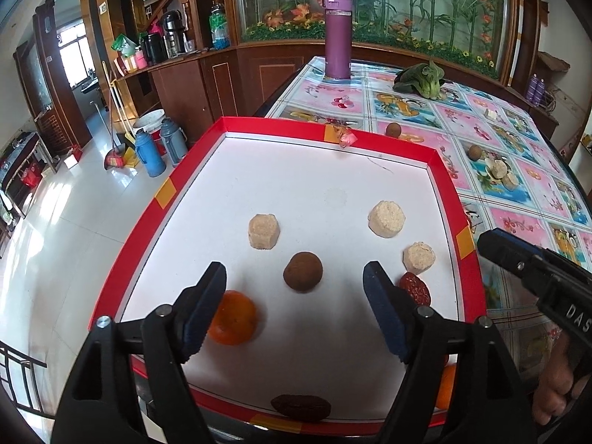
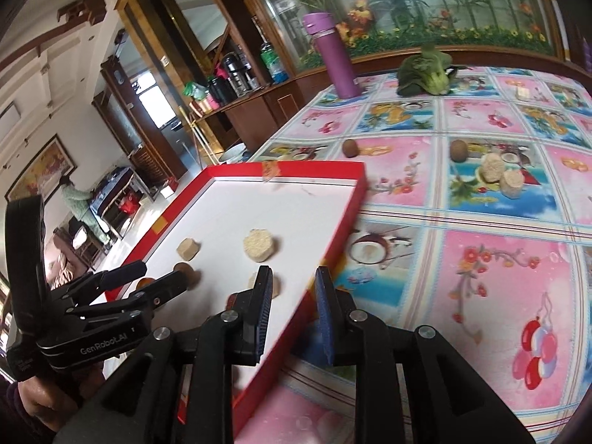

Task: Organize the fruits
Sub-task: 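Open both grippers to drop the dates into the tray, then grasp a tan pastry with the right gripper while the left grasps another pastry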

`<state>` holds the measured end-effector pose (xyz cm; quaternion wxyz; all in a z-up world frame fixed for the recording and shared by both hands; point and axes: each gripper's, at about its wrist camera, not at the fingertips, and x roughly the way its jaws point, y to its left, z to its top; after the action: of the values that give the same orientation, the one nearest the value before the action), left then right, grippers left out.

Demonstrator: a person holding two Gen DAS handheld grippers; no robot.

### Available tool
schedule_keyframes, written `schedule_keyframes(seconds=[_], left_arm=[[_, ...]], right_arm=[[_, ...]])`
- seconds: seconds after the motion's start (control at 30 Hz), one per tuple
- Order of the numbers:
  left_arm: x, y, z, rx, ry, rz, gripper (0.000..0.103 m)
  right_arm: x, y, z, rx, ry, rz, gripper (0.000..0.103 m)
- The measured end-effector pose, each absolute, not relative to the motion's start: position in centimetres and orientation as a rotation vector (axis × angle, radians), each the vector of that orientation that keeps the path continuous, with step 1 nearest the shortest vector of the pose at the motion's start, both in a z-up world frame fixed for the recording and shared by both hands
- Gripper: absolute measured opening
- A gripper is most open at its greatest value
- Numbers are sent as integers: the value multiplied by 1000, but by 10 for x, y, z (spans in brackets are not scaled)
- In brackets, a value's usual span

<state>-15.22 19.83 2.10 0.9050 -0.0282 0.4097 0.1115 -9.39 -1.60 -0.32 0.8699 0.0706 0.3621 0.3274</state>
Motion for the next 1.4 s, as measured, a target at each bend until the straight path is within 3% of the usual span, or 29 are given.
schedule_keyframes(seconds=[0.2,0.27,0.37,0.87,0.9,0.97,1.0,1.4], left_arm=[[-149,189,21,-35,855,222,78],[-148,186,21,-30,859,217,78],[-144,180,23,-16,863,207,79],[-109,104,60,122,811,39,82],[-104,99,61,130,811,33,82],[-94,89,64,135,795,14,82],[-88,84,65,141,785,9,82],[2,14,35,179,856,-142,82]], right_arm=[[-81,-47,4,166,735,607,25],[-72,-65,7,173,726,545,34],[-53,-91,9,165,725,453,39],[24,-105,-14,59,829,303,38],[25,-107,-14,71,830,312,38],[30,-112,-15,96,834,323,26],[32,-115,-15,108,836,326,25],[48,-190,-2,447,793,248,25]])
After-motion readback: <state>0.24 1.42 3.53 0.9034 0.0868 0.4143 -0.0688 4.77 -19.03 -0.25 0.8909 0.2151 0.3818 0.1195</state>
